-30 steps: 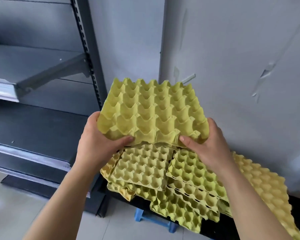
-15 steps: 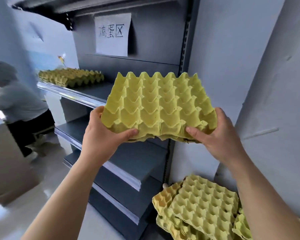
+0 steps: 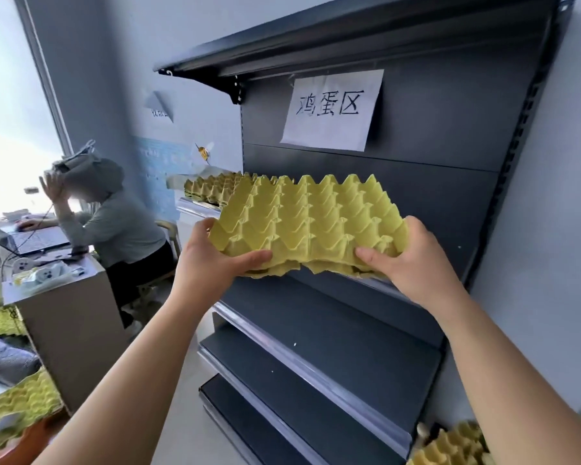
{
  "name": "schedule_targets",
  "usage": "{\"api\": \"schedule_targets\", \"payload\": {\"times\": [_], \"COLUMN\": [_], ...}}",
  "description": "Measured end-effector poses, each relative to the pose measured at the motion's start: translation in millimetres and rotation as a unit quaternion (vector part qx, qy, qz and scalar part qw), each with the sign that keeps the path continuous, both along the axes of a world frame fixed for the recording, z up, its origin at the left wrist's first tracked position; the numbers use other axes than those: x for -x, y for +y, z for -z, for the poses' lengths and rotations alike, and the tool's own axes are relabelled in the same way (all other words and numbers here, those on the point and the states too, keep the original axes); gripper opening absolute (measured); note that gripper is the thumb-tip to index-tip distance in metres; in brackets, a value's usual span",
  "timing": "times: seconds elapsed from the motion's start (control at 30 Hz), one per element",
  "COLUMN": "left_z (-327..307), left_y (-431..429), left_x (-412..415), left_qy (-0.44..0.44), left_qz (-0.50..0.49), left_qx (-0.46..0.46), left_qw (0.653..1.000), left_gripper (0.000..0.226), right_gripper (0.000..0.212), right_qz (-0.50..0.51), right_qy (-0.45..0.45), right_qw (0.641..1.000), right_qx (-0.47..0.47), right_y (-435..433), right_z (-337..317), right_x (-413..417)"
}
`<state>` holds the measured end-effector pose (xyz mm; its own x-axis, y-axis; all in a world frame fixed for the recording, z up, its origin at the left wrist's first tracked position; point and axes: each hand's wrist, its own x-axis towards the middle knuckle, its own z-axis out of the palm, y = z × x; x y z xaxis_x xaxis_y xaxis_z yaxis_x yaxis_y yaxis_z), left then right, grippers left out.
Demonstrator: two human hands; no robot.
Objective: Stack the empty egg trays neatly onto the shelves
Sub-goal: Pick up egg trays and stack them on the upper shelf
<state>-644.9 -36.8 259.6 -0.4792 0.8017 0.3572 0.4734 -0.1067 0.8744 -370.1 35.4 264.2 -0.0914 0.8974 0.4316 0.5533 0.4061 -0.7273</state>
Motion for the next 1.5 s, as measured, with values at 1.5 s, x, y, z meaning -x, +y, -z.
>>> {"api": "schedule_targets", "payload": {"times": [1.5], "left_z": [13.0], "left_y": [459.0], "left_x": [357.8], "left_qy": [0.154], "left_qz": [0.183], "left_qx": [0.052], "left_qw": [0.969], "left_gripper": [0.120], "right_gripper": [0.093], "right_qz": [0.297], "right_qy": [-0.106], "right_qw": [0.942], "right_qx": [0.118], "right_y": [302.3], "right_z": [5.3], "right_x": [371.0]}}
